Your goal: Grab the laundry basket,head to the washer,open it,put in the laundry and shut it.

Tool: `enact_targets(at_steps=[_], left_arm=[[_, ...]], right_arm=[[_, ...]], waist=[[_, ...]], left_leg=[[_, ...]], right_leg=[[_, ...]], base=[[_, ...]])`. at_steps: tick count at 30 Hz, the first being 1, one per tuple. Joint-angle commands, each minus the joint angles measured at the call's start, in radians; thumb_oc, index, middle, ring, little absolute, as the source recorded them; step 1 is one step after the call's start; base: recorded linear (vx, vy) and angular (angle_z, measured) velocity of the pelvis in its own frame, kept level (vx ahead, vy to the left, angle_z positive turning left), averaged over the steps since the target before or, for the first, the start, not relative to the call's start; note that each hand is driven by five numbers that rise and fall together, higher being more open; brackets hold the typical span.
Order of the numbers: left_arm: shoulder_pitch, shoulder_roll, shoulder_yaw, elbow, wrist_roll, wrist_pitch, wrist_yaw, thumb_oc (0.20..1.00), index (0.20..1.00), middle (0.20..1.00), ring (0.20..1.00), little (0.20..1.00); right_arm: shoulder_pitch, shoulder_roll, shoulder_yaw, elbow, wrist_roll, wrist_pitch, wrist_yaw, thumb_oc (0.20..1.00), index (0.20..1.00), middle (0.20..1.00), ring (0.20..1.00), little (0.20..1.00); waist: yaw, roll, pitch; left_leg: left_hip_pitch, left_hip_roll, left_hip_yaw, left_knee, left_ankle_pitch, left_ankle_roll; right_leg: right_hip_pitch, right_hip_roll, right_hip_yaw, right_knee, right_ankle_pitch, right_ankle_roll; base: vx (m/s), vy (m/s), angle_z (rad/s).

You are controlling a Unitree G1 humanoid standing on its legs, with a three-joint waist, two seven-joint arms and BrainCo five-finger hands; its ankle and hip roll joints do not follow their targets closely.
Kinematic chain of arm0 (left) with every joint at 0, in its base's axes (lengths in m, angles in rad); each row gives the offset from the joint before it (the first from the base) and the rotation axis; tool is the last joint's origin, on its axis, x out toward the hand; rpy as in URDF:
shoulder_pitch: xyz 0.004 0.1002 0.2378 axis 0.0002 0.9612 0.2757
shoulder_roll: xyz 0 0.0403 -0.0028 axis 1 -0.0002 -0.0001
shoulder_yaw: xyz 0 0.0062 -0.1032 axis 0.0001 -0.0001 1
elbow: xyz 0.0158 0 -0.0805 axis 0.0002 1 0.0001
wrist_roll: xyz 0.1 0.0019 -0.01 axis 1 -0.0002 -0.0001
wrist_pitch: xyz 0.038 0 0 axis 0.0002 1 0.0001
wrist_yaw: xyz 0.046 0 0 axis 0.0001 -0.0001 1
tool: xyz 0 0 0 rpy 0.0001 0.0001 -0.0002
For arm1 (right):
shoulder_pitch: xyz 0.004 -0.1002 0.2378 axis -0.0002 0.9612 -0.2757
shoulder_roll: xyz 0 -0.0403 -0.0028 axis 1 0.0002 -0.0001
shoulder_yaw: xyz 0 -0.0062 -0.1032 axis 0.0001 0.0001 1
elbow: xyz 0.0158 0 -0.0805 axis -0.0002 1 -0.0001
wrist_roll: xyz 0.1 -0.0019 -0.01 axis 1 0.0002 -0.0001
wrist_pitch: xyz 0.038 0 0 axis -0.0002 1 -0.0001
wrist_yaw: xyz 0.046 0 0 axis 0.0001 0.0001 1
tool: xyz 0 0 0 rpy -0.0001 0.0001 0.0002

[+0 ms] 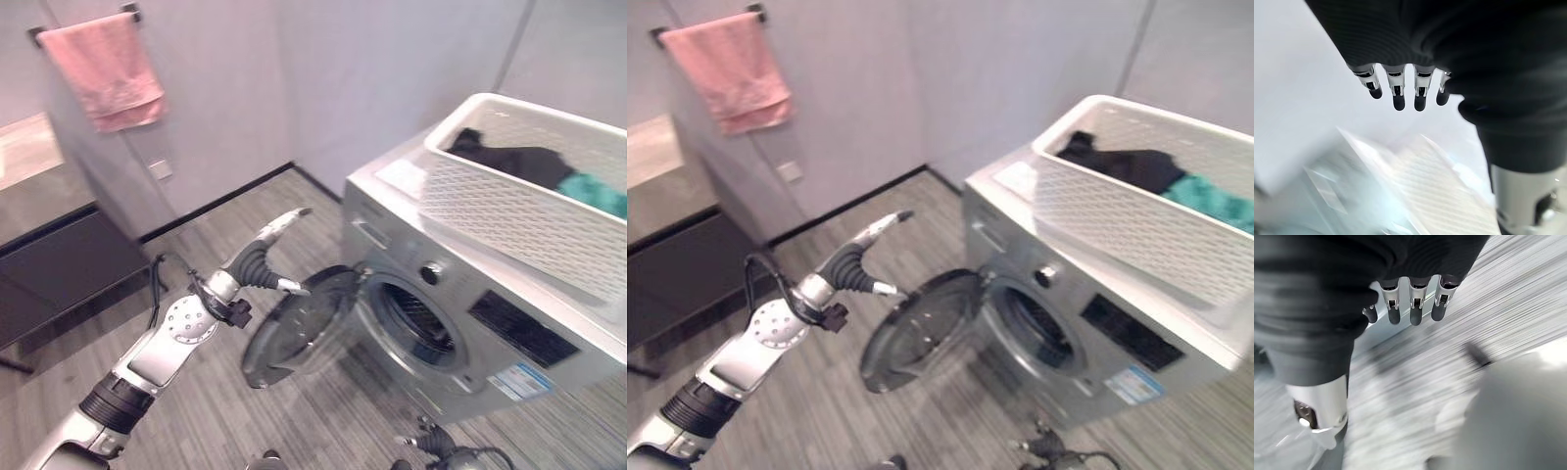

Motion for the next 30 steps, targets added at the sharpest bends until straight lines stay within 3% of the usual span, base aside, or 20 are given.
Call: enact_targets(at_steps=[1, 2, 3, 6, 7, 8, 10, 11, 12, 14, 15, 17, 19, 20, 23, 25, 26, 28, 29, 30], left_arm=[[-0.061, -0.006, -0.075, -0.024, -0.154, -0.019, -0.095, 1.0, 1.0, 1.0, 1.0, 1.0], [-0.066, -0.019, -0.092, -0.023, -0.2, -0.017, -0.106, 1.0, 1.0, 1.0, 1.0, 1.0], [-0.074, -0.068, -0.141, 0.019, -0.276, -0.011, -0.125, 1.0, 1.0, 1.0, 1.0, 1.0], [-0.075, -0.079, -0.207, 0.102, -0.342, 0.038, -0.178, 1.0, 1.0, 1.0, 1.0, 1.0], [-0.102, 0.008, -0.258, 0.14, -0.362, 0.07, -0.224, 1.0, 1.0, 1.0, 1.0, 1.0], [-0.104, 0.008, -0.26, 0.142, -0.362, 0.069, -0.225, 1.0, 1.0, 1.0, 1.0, 1.0], [-0.13, 0.088, -0.307, 0.189, -0.394, 0.103, -0.273, 1.0, 1.0, 1.0, 1.0, 1.0], [-0.125, 0.144, -0.322, 0.26, -0.49, 0.123, -0.302, 1.0, 1.0, 1.0, 1.0, 1.0], [-0.124, 0.145, -0.321, 0.26, -0.491, 0.123, -0.303, 1.0, 1.0, 1.0, 1.0, 1.0], [-0.065, 0.2, -0.299, 0.307, -0.54, 0.128, -0.312, 1.0, 1.0, 1.0, 1.0, 1.0], [-0.038, 0.219, -0.297, 0.327, -0.544, 0.131, -0.319, 1.0, 1.0, 1.0, 1.0, 1.0], [0.1, 0.22, -0.243, 0.464, -0.429, 0.16, -0.32, 1.0, 1.0, 1.0, 1.0, 1.0], [0.101, 0.219, -0.242, 0.465, -0.428, 0.159, -0.32, 1.0, 1.0, 1.0, 1.0, 1.0], [0.116, 0.194, -0.251, 0.559, -0.286, 0.184, -0.347, 1.0, 1.0, 1.0, 1.0, 1.0], [0.122, 0.095, -0.25, 0.756, -0.018, 0.177, -0.356, 1.0, 1.0, 1.0, 1.0, 1.0], [0.127, -0.056, -0.198, 0.992, 0.186, 0.155, -0.299, 1.0, 1.0, 1.0, 1.0, 1.0], [0.124, -0.062, -0.198, 0.999, 0.188, 0.151, -0.297, 1.0, 1.0, 1.0, 1.0, 1.0], [0.082, -0.204, -0.159, 1.255, 0.308, 0.155, -0.199, 1.0, 1.0, 1.0, 1.0, 1.0], [0.05, -0.296, -0.073, 1.429, 0.34, 0.185, -0.119, 1.0, 1.0, 1.0, 1.0, 1.0], [0.043, -0.317, -0.053, 1.474, 0.349, 0.186, -0.118, 1.0, 1.0, 1.0, 1.0, 1.0]], right_arm=[[-0.053, -0.032, 0.006, -0.004, -0.052, -0.013, 0.007, 1.0, 1.0, 1.0, 1.0, 1.0], [-0.045, -0.032, 0.007, 0.008, -0.057, -0.011, 0.008, 1.0, 1.0, 1.0, 1.0, 1.0], [-0.043, -0.035, -0.003, 0.031, -0.061, -0.009, 0.007, 1.0, 1.0, 1.0, 1.0, 1.0], [-0.058, -0.054, -0.021, 0.055, -0.085, -0.005, 0.008, 1.0, 1.0, 1.0, 1.0, 1.0], [-0.05, -0.074, -0.036, 0.057, -0.104, -0.005, 0.019, 1.0, 1.0, 1.0, 1.0, 1.0], [-0.049, -0.073, -0.037, 0.056, -0.104, -0.005, 0.019, 1.0, 1.0, 1.0, 1.0, 1.0], [-0.042, -0.078, -0.056, 0.073, -0.126, 0.004, 0.024, 1.0, 1.0, 1.0, 1.0, 1.0], [-0.024, -0.08, -0.071, 0.074, -0.144, 0.015, 0.028, 1.0, 1.0, 1.0, 1.0, 1.0], [-0.023, -0.08, -0.071, 0.074, -0.144, 0.015, 0.028, 1.0, 1.0, 1.0, 1.0, 1.0], [-0.021, -0.073, -0.091, 0.076, -0.123, 0.019, 0.041, 1.0, 1.0, 1.0, 1.0, 1.0], [-0.027, -0.071, -0.096, 0.081, -0.111, 0.02, 0.045, 1.0, 1.0, 1.0, 1.0, 1.0], [-0.039, -0.05, -0.089, 0.096, -0.09, 0.027, 0.059, 1.0, 1.0, 1.0, 1.0, 1.0], [-0.04, -0.05, -0.088, 0.096, -0.09, 0.027, 0.059, 1.0, 1.0, 1.0, 1.0, 1.0], [-0.04, -0.044, -0.077, 0.097, -0.098, 0.034, 0.064, 1.0, 1.0, 1.0, 1.0, 1.0], [-0.03, -0.037, -0.052, 0.096, -0.142, 0.047, 0.077, 1.0, 1.0, 1.0, 1.0, 1.0], [-0.027, -0.036, -0.04, 0.098, -0.178, 0.056, 0.086, 1.0, 1.0, 1.0, 1.0, 1.0], [-0.027, -0.038, -0.04, 0.098, -0.178, 0.056, 0.086, 1.0, 1.0, 1.0, 1.0, 1.0], [-0.024, -0.045, -0.045, 0.094, -0.174, 0.064, 0.088, 1.0, 1.0, 1.0, 1.0, 1.0], [-0.017, -0.053, -0.054, 0.086, -0.164, 0.069, 0.086, 1.0, 1.0, 1.0, 1.0, 1.0], [-0.017, -0.06, -0.054, 0.083, -0.169, 0.07, 0.086, 1.0, 1.0, 1.0, 1.0, 1.0]], waist=[[0.015, 0.006, 0.034], [0.015, 0.005, 0.035], [0.003, -0.001, 0.035], [0.01, 0.02, 0.036], [-0.012, 0.043, 0.024], [-0.009, 0.041, 0.026], [-0.017, 0.052, 0.005], [-0.031, 0.049, -0.01], [-0.029, 0.046, -0.01], [-0.026, 0.043, -0.027], [-0.027, 0.043, -0.028], [-0.03, 0.053, -0.028], [-0.03, 0.054, -0.03], [-0.028, 0.047, -0.027], [-0.04, 0.025, -0.042], [-0.04, 0.007, -0.055], [-0.04, 0.009, -0.057], [-0.054, -0.003, -0.059], [-0.078, -0.012, -0.056], [-0.087, -0.015, -0.058]], left_leg=[[-0.118, -0.003, -0.157, 0.186, 0.12, -0.036], [-0.13, -0.012, -0.181, 0.155, 0.087, -0.029], [-0.145, -0.015, -0.214, 0.001, 0.025, -0.009], [-0.127, -0.009, -0.329, -0.228, 0.072, -0.012], [-0.12, 0.011, -0.33, -0.272, 0.102, -0.021], [-0.116, 0.01, -0.326, -0.273, 0.102, -0.021], [-0.099, 0.013, -0.264, -0.256, 0.088, -0.023], [-0.097, -0.036, -0.224, -0.223, 0.052, -0.001], [-0.096, -0.039, -0.22, -0.222, 0.05, 0.0], [-0.069, -0.085, -0.171, -0.226, 0.017, 0.039], [-0.054, -0.094, -0.138, -0.238, 0.015, 0.053], [-0.001, -0.119, -0.048, -0.281, 0.009, 0.085], [-0.004, -0.119, -0.048, -0.283, 0.012, 0.086], [0.019, -0.136, -0.026, -0.302, 0.01, 0.089], [0.045, -0.149, 0.0, -0.326, 0.002, 0.088], [0.057, -0.153, 0.016, -0.355, 0.009, 0.08], [0.053, -0.154, 0.015, -0.356, 0.012, 0.081], [0.037, -0.15, 0.01, -0.37, 0.03, 0.072], [0.028, -0.14, 0.009, -0.391, 0.047, 0.068], [0.022, -0.135, 0.01, -0.397, 0.053, 0.066]], right_leg=[[0.0, 0.025, 0.028, 0.025, -0.132, -0.025], [0.008, 0.023, 0.04, 0.022, -0.138, -0.017], [0.016, 0.017, 0.082, 0.013, -0.147, 0.01], [0.021, 0.017, 0.181, 0.036, -0.17, 0.04], [0.038, -0.003, 0.218, 0.056, -0.182, 0.062], [0.039, -0.005, 0.221, 0.057, -0.183, 0.063], [0.06, -0.045, 0.221, 0.059, -0.178, 0.088], [0.061, -0.113, 0.233, 0.078, -0.142, 0.114], [0.06, -0.117, 0.237, 0.079, -0.142, 0.115], [0.013, -0.166, 0.266, 0.124, -0.109, 0.131], [-0.024, -0.179, 0.271, 0.159, -0.086, 0.133], [-0.099, -0.172, 0.165, 0.214, -0.042, 0.119], [-0.101, -0.171, 0.165, 0.21, -0.038, 0.118], [-0.093, -0.172, 0.118, 0.195, -0.027, 0.128], [-0.064, -0.159, 0.147, 0.135, -0.031, 0.132], [-0.051, -0.162, 0.139, 0.094, -0.019, 0.138], [-0.054, -0.162, 0.138, 0.09, -0.015, 0.137], [-0.055, -0.153, 0.14, 0.075, -0.017, 0.131], [-0.069, -0.133, 0.152, 0.072, -0.026, 0.124], [-0.076, -0.127, 0.156, 0.067, -0.026, 0.122]], base=[[0.07, 0.062, -0.95], [0.18, 0.2, -0.77], [0.21, 0.26, -0.55], [0.26, 0.35, -0.61], [0.28, 0.378, -1.19], [0.29, 0.408, -1.15], [0.22, 0.394, -0.95], [0.2, 0.412, -0.79], [0.21, 0.432, -0.58], [0.11, 0.289, -0.5], [0.04, 0.341, -0.49], [0.02, 0.31, -0.95], [0.02, 0.087, -1.19], [0.04, 0.053, -0.65], [0.08, 0.015, -0.09], [0.05, -0.015, -0.14], [-0.01, -0.023, -0.3], [-0.03, -0.03, -0.1], [-0.03, -0.022, 0.09], [-0.01, -0.017, 0.08]])
